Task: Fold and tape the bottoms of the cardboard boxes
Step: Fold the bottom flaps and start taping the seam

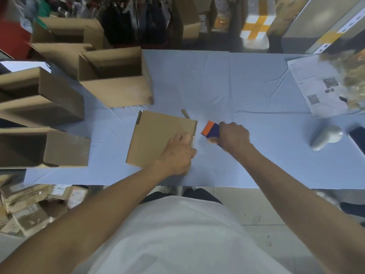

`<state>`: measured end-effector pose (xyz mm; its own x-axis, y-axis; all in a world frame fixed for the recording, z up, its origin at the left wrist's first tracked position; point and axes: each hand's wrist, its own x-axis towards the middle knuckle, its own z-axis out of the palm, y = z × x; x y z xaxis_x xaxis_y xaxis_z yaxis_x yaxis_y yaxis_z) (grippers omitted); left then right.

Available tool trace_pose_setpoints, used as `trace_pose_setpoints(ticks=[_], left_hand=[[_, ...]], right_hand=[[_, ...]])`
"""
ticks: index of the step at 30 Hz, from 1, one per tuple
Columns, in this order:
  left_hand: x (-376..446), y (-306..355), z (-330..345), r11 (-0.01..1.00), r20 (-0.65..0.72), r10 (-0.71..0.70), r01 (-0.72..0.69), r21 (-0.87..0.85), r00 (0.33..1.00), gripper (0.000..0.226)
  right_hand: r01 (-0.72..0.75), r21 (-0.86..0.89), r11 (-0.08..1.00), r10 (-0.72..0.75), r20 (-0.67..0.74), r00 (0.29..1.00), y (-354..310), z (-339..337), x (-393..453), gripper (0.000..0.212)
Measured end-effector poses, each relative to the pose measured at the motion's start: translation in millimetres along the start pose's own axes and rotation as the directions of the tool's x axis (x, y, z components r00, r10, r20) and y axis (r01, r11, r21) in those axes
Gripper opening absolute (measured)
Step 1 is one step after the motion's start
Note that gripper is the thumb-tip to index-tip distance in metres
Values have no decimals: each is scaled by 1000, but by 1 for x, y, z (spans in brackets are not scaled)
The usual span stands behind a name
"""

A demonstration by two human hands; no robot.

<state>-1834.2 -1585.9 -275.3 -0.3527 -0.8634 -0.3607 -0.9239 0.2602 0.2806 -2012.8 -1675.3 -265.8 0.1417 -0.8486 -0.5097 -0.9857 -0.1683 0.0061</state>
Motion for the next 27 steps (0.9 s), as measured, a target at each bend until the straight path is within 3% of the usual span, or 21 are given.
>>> trace_pose_setpoints(ticks=[2, 5, 8, 10, 12, 15, 17, 19, 22, 24, 27], left_hand=[[-6, 2, 12, 999, -166, -25, 21, -27, 986, 17], [-14, -5, 27, 1000, -283, 5, 4, 31, 959, 5], [-21, -16, 30, 1000, -308, -10, 12, 4, 951, 34], [-30, -24, 29, 998, -326, -60, 51, -35, 943, 51], [-43, -33, 32, 992, -353, -91, 53, -118, 931, 55], [-64, -48, 34, 968, -395, -163, 70, -241, 904, 50], [-77, -59, 35, 944, -466, -254, 113, -309, 847, 39], [-87, -69, 32, 928, -549, -333, 161, -337, 767, 29], [-98, -76, 11, 887, -609, -455, 270, -375, 649, 27], [-105, -75, -8, 870, -646, -488, 262, -419, 587, 29], [-117, -65, -41, 846, -625, -499, 179, -503, 601, 26]], right_hand=[[83, 120, 989, -68, -123, 990, 8, 18, 2, 40], [194, 285, 939, -152, -163, 975, 8, 45, -6, 62], [133, -19, 991, -133, -230, 964, -9, 45, -5, 56], [309, -95, 946, -323, -272, 906, -29, 35, 2, 76], [556, -68, 828, -556, -225, 800, -54, 29, 14, 93], [655, 94, 749, -657, -11, 753, -94, 23, 25, 96], [619, 251, 744, -653, 77, 754, -111, 19, 27, 94], [588, 390, 709, -653, 49, 756, -119, 12, 25, 89], [413, 702, 581, -587, 9, 810, -126, -11, 7, 78], [256, 856, 449, -525, 21, 851, -128, -29, -17, 64], [9, 970, 243, -442, 103, 891, -120, -47, -53, 39]])
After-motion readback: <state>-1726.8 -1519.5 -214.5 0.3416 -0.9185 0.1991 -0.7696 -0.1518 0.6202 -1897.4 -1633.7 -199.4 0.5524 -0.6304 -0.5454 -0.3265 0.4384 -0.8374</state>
